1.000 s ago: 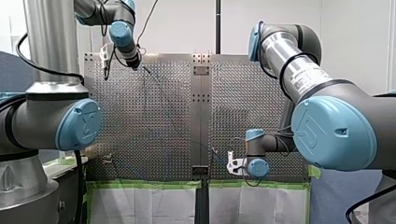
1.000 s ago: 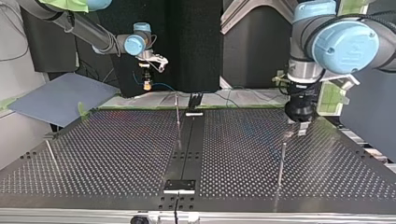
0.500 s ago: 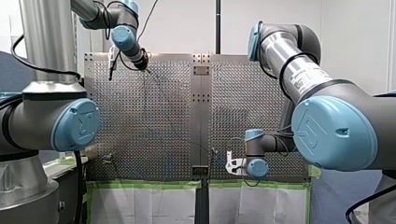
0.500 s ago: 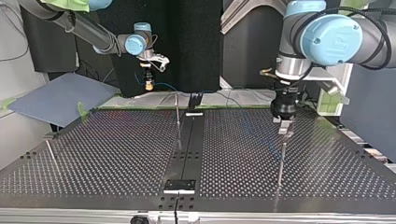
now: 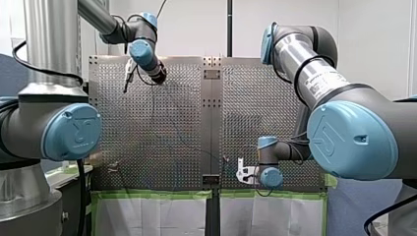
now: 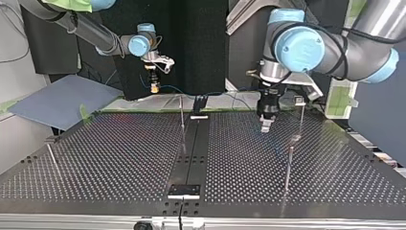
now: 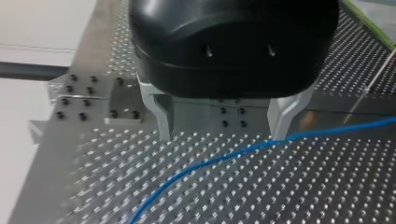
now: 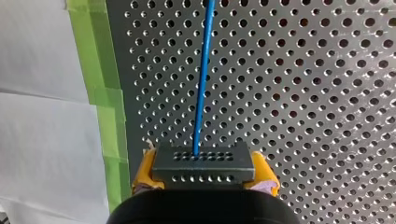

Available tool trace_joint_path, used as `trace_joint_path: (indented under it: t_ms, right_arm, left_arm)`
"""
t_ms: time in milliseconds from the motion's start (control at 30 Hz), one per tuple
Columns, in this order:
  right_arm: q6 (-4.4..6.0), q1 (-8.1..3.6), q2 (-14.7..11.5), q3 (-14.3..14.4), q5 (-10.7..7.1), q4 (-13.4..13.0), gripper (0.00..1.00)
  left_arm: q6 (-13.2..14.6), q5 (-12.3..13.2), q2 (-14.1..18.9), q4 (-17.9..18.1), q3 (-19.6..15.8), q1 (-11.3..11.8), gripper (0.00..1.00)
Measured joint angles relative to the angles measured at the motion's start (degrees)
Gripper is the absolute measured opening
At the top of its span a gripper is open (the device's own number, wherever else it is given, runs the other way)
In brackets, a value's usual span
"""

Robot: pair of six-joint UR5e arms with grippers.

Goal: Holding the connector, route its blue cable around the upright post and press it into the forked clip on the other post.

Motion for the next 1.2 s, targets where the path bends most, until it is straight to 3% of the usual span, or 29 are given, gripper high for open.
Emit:
trace_joint_path:
  t_ms: [167,333,433,733,1200]
  right_arm:
    - [0.14,-0.09,0.0,0.0,-0.03,-0.1,0.0]
    - [0.17,-0.14,0.1,0.0,-0.03,-0.1,0.0]
    - [0.17,-0.15,0.1,0.0,-0.04,-0.2,0.0]
    - [0.17,-0.26,0.2,0.0,-0.03,-0.3,0.0]
    - [0.17,-0.29,0.4,0.0,-0.03,-0.7,0.0]
  left_arm:
    - [1.0,-3.1,-2.9,3.1,0.0,-3.2,1.0]
    - [3.5,-6.3,-3.6,6.2,0.0,-6.2,1.0]
    - [5.0,-7.8,-3.7,7.8,0.0,-6.9,1.0]
    - [9.5,-12.8,-3.8,12.6,0.0,-7.0,1.0]
    - [11.4,-20.1,-4.8,14.0,0.0,-6.1,1.0]
